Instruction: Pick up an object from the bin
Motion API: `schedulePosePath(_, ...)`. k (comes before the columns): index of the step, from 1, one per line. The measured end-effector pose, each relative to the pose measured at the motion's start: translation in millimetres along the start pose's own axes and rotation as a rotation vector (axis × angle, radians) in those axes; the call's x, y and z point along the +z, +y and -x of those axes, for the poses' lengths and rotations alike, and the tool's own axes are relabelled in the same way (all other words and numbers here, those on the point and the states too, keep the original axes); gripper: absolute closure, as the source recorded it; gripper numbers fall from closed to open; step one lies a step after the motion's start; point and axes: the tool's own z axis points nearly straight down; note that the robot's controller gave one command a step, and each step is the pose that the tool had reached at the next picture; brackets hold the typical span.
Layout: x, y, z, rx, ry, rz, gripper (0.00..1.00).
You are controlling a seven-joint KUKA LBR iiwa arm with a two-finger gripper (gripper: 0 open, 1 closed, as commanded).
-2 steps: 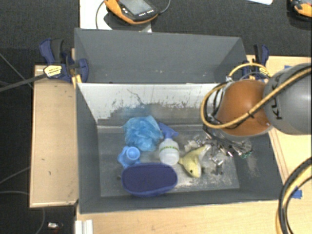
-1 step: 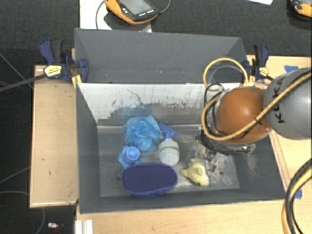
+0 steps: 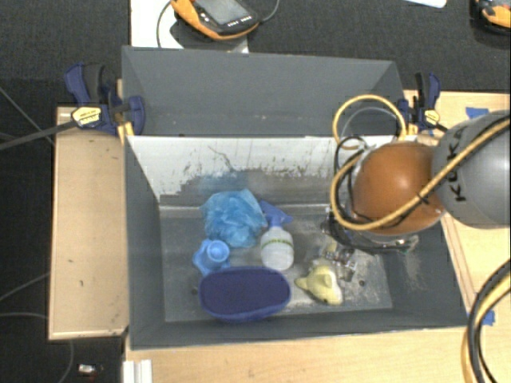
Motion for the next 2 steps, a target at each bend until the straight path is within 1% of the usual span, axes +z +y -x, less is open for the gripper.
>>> schedulePosePath(1,-25,2,-0.1,0.004,0.001,0.005,1.00)
schedulePosePath(2,-47,0,0.8,0.006,-0.001,0.001,1.00)
